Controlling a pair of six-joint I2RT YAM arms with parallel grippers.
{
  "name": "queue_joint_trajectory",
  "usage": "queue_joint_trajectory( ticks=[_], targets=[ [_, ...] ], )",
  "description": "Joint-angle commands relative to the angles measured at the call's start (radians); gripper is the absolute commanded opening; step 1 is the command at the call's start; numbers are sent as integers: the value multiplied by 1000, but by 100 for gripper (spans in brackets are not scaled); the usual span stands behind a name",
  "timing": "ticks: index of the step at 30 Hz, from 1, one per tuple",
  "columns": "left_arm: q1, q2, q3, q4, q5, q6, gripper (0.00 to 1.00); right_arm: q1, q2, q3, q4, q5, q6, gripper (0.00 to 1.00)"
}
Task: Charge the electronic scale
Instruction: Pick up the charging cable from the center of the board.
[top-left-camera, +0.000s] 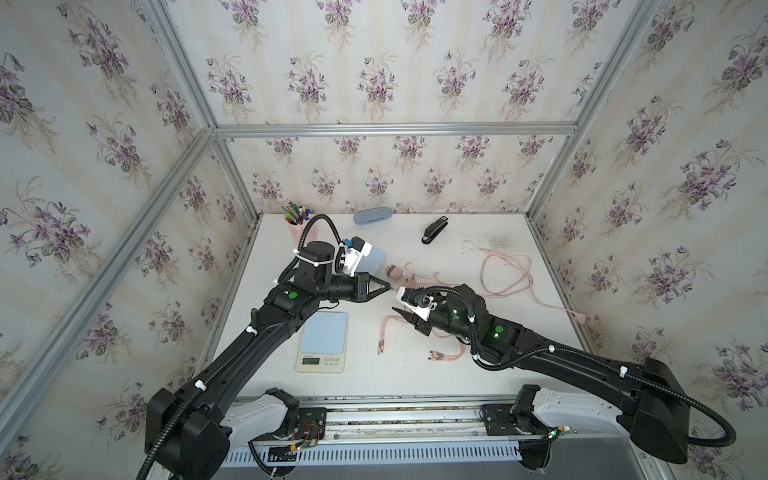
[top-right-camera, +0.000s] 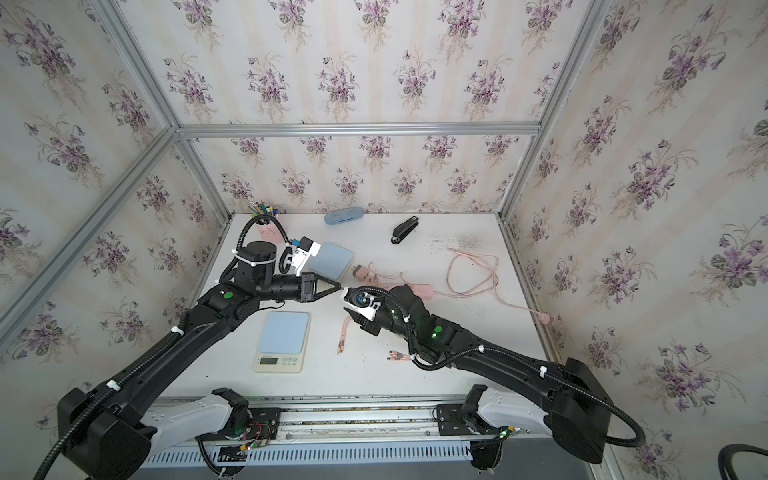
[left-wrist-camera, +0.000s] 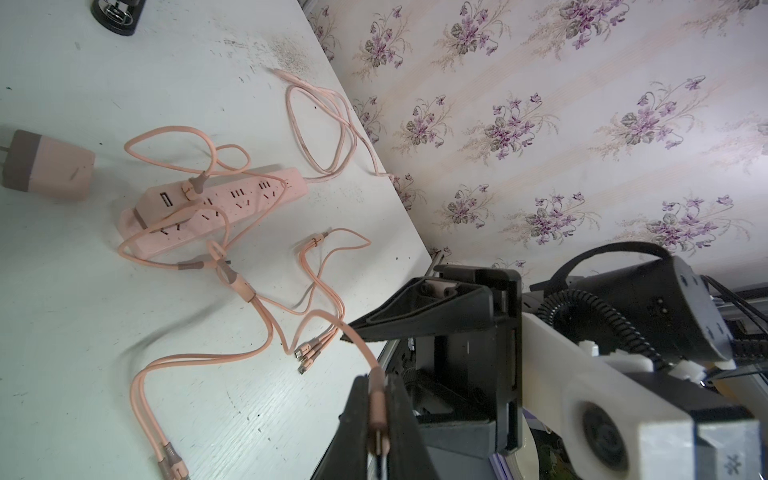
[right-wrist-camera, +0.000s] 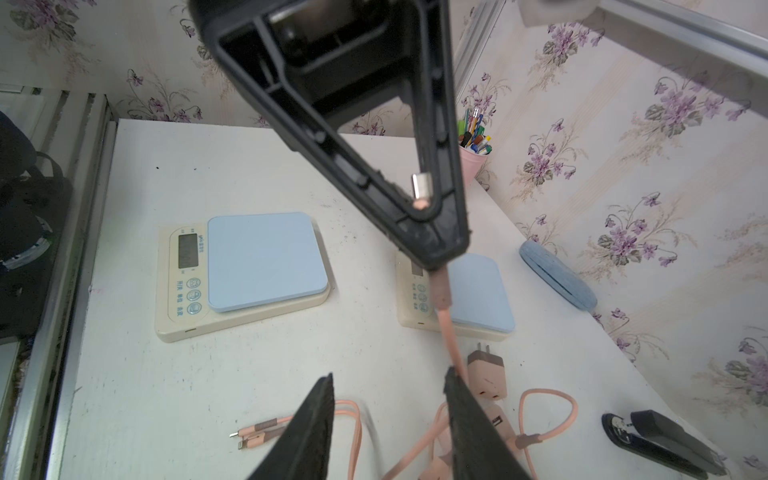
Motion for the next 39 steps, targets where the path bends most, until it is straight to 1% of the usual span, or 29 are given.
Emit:
queue_joint_trajectory(
  ticks=[1,4,8,12,14,17,21,24,29,33,39],
  targets=[
    [2,8,5,-7,54,28,0,1,17,35,-15,20,-77,40],
    [1,9,2,-14,57,28,0,0,24,49,-6,46,-91,36],
    [1,11,2,-24,54,31,0,0,22,57,0,54,-112,31],
    [11,9,6,-62,-3,31,0,1,20,93,-69,26,-113,20],
    [23,8,3,-76,-33,23,0,0,7,97,-96,1,-102,17],
    [28,14,3,-98,-54,37,0,0,-26,57,-80,-21,-96,17],
    [28,25,7,-101,-30,33,0,1,-29,40,-64,-12,-110,22],
    [28,21,8,-103,-14,31,0,1,3,65,-63,-15,-128,28],
    [28,22,6,-103,18,25,0,1,72,114,-65,-23,-152,33],
    [28,22,4,-103,32,23,0,0,112,140,-68,-28,-161,33],
    [28,23,5,-103,50,26,0,0,137,158,-66,-31,-168,23]
  ],
)
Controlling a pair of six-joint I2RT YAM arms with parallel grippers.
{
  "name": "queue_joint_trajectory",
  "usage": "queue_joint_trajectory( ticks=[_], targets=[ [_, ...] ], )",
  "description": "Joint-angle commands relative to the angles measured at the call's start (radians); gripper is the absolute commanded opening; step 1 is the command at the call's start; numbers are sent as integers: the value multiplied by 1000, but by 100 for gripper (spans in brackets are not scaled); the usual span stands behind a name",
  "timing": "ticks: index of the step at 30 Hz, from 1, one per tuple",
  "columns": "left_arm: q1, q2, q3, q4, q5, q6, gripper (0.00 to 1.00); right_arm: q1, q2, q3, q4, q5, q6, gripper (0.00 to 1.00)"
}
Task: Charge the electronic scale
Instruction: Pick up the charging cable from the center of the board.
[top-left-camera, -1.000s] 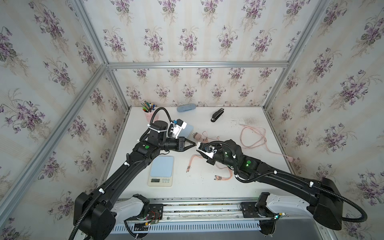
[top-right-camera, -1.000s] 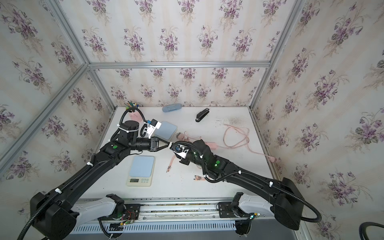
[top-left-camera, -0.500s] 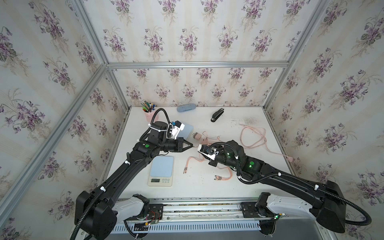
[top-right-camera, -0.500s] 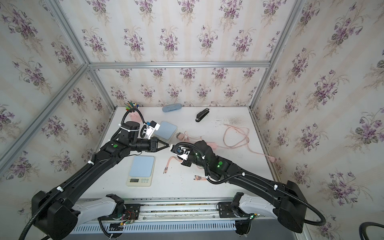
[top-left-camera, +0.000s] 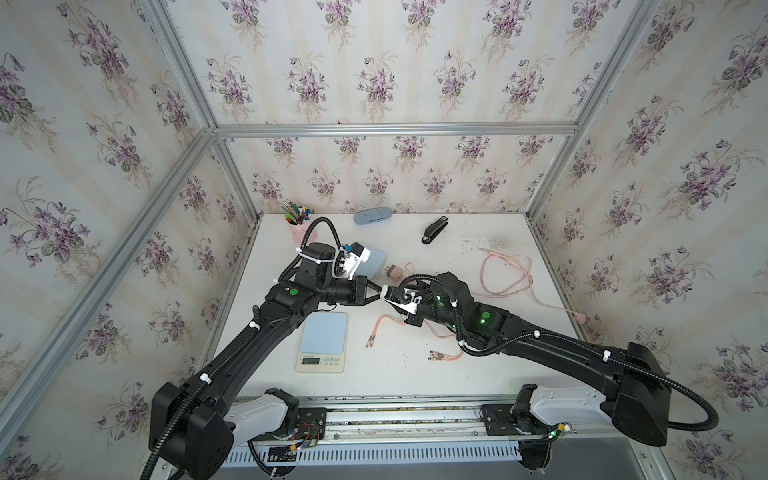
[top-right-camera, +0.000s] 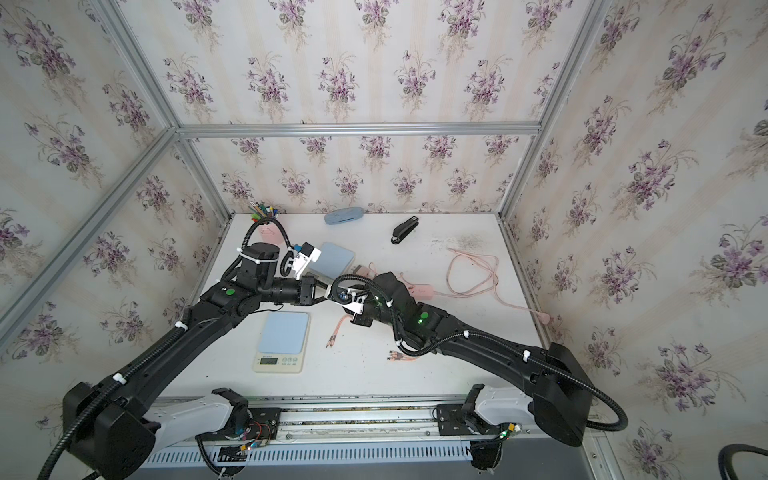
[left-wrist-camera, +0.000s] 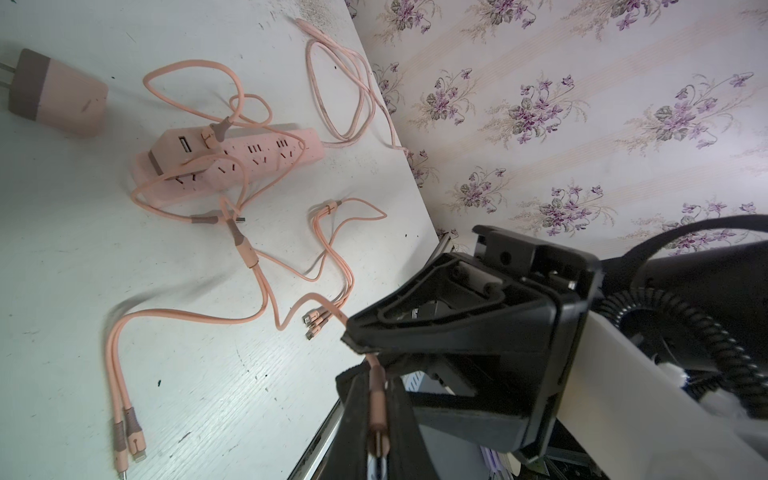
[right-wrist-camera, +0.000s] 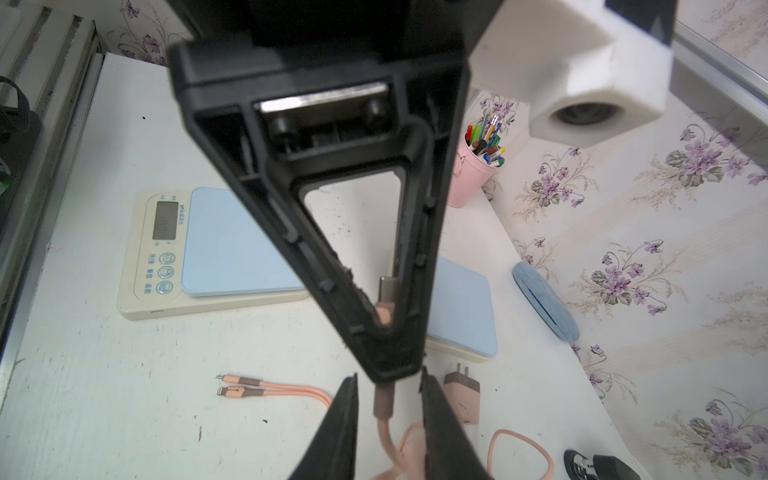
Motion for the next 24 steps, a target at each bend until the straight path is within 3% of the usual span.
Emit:
queue_joint_trajectory(
  ticks=[1,7,8,10,12,16,19,24],
  targets=[
    [0,1,3,1,29,6,0,0,6,12,29,-18,-19,22],
    [0,8,-2,1,29,11,0,0,8,22,35,-28,-13,22],
    [0,10,-4,1,28,11,0,0,9,22,34,-30,-13,20],
    [0,11,-3,0,28,12,0,0,10,24,31,-34,-12,4],
    [0,12,-5,1,27,16,2,0,12,27,28,-35,-8,0],
    [3,9,9,-26,-11,60,32,-1,36,42,8,-15,6,0],
    [40,19,64,-128,-101,115,63,-3,91,76,-15,51,60,0],
    [170,108,162,-207,-240,179,72,-5,267,199,-114,143,159,0]
  ],
)
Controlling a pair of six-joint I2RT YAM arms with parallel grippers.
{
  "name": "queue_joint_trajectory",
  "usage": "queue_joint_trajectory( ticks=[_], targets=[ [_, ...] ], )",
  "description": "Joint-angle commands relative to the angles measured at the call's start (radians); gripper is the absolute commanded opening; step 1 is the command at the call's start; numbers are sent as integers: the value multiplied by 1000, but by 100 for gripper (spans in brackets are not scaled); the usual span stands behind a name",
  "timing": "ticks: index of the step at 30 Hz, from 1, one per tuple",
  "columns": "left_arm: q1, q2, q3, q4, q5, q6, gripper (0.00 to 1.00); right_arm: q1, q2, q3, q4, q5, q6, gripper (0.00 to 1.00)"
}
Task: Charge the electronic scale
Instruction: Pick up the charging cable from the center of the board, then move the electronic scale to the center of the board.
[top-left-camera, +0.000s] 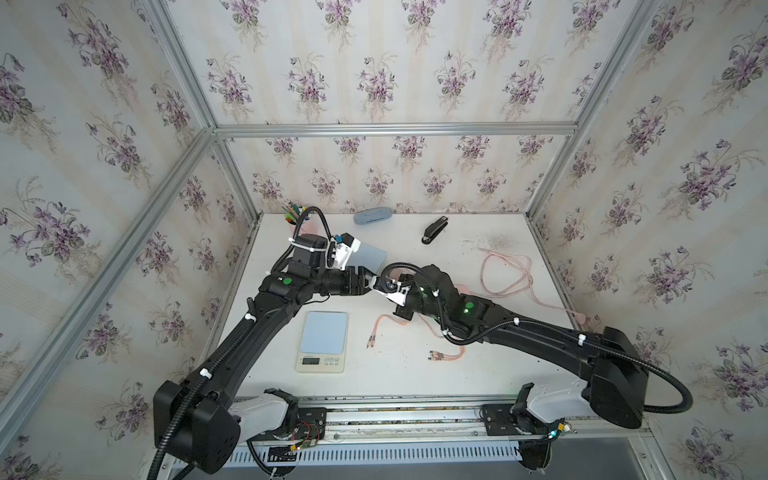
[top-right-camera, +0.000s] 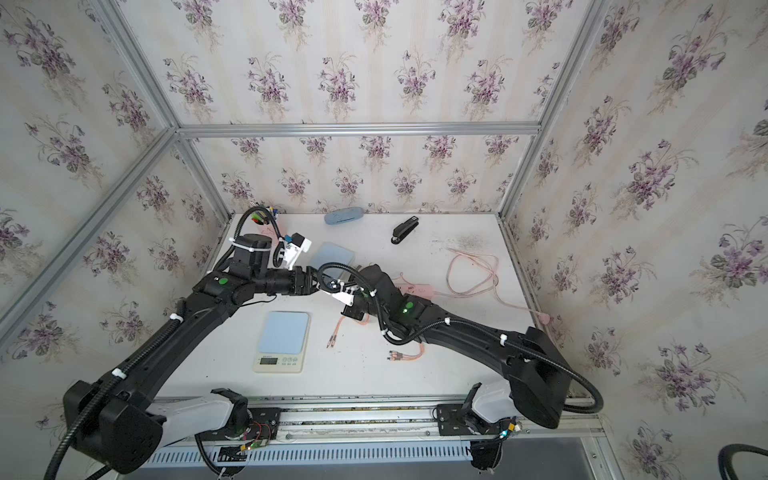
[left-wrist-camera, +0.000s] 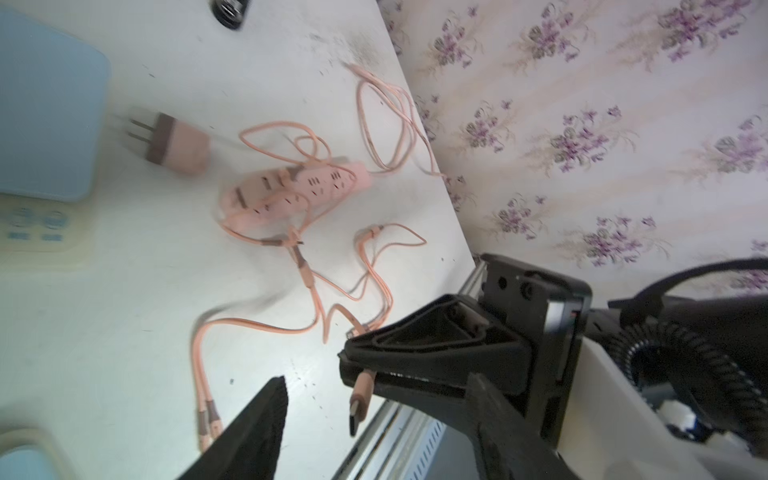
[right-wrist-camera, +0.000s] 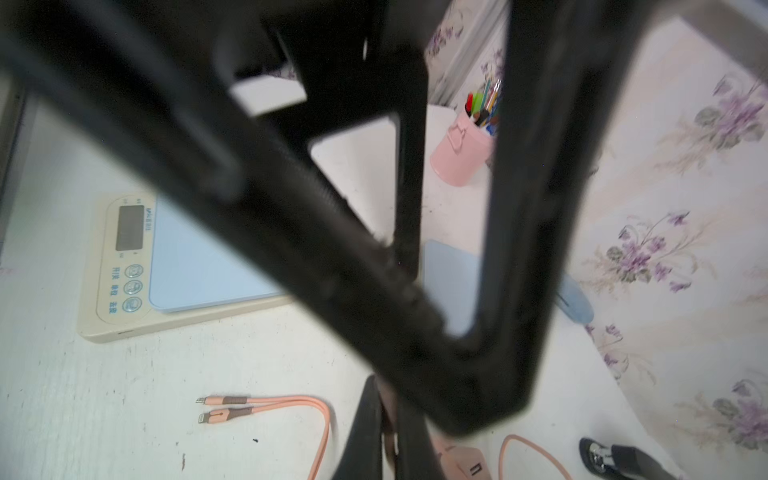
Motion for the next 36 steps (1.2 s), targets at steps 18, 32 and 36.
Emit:
queue_joint_trajectory(
  ticks=[18,32,36],
  targets=[
    [113,865,687,-139,-365,226,73,-127,720,601,-441,206,220,0],
    [117,1023,719,-210,-271,283,72,-139,769,585,-411,92,61,0],
    [115,954,615,-210,-277,296,71,-126,737,541,-395,85,44,0]
  ],
)
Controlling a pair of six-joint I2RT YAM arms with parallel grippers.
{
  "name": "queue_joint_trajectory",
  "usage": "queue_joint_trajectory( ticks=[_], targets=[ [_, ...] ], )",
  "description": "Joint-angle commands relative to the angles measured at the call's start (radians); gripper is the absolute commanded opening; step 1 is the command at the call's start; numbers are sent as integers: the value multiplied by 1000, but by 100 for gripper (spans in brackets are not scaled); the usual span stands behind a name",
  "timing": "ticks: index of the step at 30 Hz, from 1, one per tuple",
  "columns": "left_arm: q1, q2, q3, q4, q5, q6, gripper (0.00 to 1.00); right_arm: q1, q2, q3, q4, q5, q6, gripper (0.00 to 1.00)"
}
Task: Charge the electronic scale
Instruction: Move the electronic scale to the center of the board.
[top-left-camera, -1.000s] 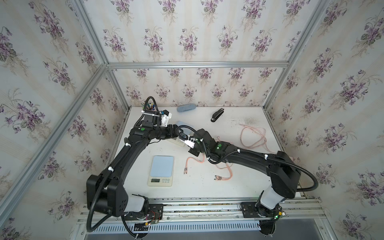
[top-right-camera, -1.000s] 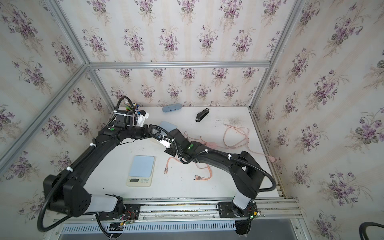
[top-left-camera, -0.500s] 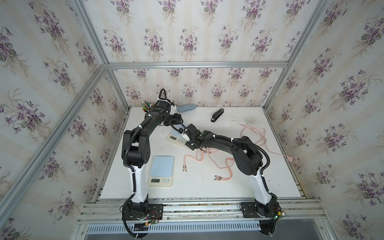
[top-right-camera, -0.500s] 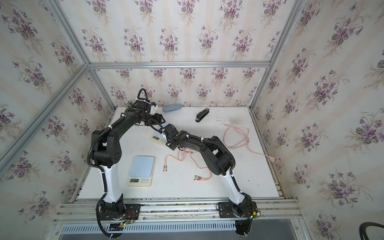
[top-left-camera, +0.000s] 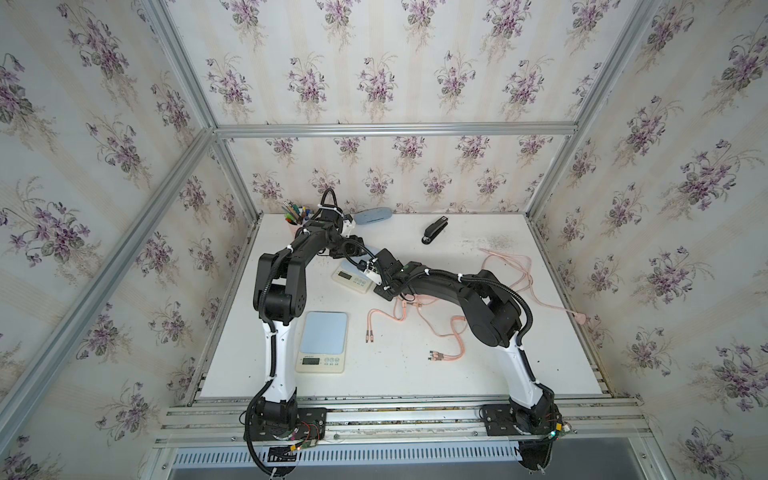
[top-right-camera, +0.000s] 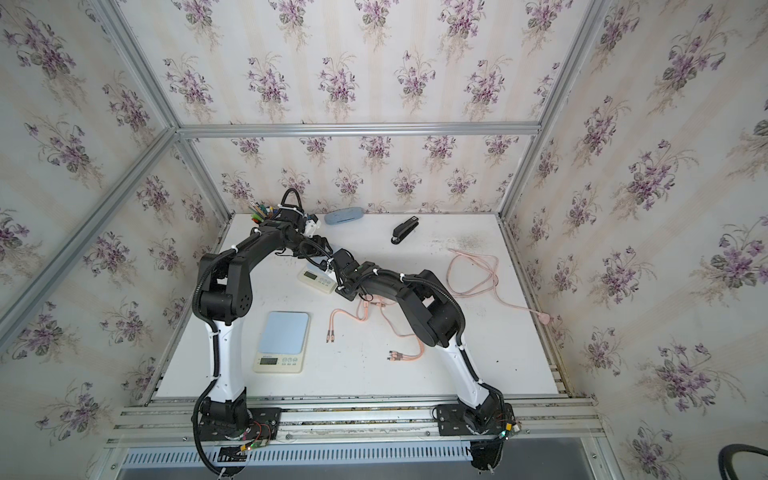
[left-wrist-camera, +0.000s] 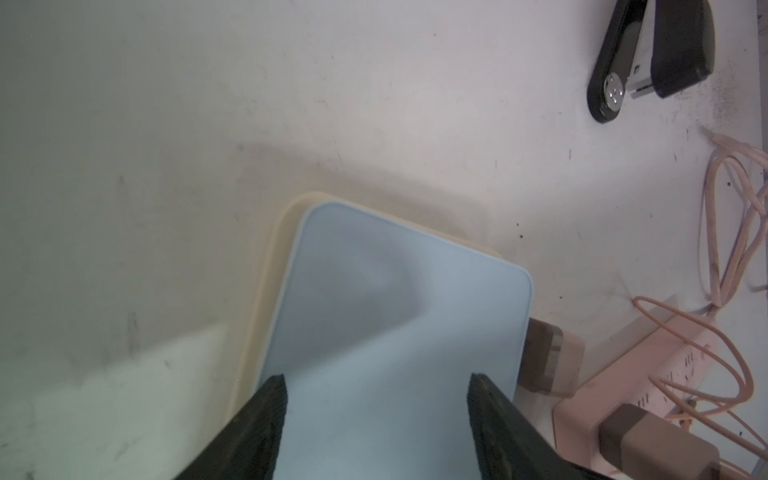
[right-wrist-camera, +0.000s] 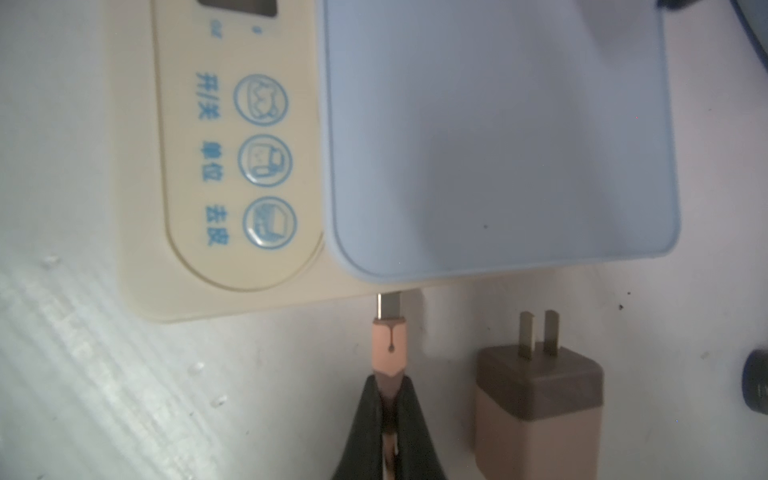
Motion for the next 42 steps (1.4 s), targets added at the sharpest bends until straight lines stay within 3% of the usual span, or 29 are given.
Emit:
queue_joint_trajectory(
  ticks=[1,10,17,27,35,42],
  targets=[
    [-2,-40,-78,-112,3,22,71,17,-19,-39,-35,-69,-34,0],
    [-3,-209,-289,-111,-18,21,70,60,-101,-159,-9,-68,-8,0],
    [9,-281,-313,-111,-38,22,71,63,-134,-204,8,-70,-13,0],
    [98,-260,-262,-111,-41,-8,73,33,-110,-154,-48,45,-15,0],
    [141,-204,-295,-111,-7,-20,72,57,-3,11,-170,62,-74,0],
    [153,-218,-353,-111,30,-2,72,96,-15,6,-158,23,-116,0]
  ],
)
